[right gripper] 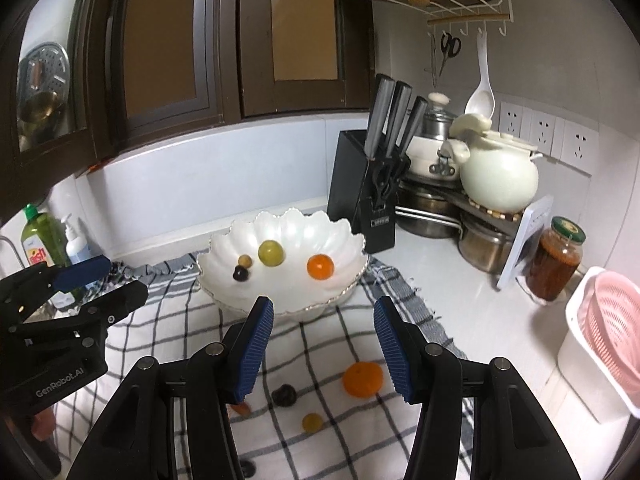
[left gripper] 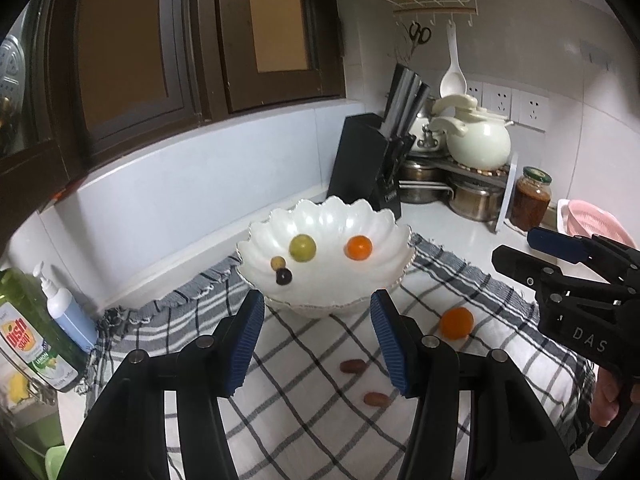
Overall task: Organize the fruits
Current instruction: 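Move both tools back toward the remaining fruits on the towel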
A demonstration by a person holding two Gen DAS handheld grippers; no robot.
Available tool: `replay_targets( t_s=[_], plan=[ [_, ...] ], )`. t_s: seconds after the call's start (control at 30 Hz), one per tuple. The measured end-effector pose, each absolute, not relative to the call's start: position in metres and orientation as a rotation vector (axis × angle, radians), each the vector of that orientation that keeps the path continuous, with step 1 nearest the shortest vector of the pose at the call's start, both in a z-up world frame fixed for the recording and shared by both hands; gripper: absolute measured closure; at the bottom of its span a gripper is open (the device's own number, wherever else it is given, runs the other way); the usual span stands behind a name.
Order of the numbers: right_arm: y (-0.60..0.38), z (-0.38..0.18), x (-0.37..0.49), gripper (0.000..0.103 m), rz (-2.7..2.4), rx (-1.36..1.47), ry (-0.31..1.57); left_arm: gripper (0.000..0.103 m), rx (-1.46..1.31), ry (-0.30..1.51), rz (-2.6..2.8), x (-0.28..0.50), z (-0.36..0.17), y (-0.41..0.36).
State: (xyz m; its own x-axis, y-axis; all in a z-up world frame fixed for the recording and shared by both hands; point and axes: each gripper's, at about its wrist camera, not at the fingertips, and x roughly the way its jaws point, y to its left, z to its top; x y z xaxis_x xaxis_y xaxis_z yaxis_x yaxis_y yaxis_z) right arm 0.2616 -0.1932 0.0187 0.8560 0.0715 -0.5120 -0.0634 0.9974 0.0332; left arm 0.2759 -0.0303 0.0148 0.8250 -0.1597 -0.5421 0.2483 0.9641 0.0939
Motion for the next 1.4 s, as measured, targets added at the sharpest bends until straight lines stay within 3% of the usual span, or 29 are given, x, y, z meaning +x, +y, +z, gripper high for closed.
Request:
replay_targets(
  t_s=[0.9,1.4],
  plan=[
    [-0.194,-0.06,0.249,0.049,0.099,0.039,0.719,0.049,0.2,0.687,-0.33,0.267,-0.054,-0.046],
    [-0.186,-0.091,0.258,0.05,0.117,0.015,0.785,0.054,0.25,0.739,-0.376,0.271,-0.094,-0.057]
  ],
)
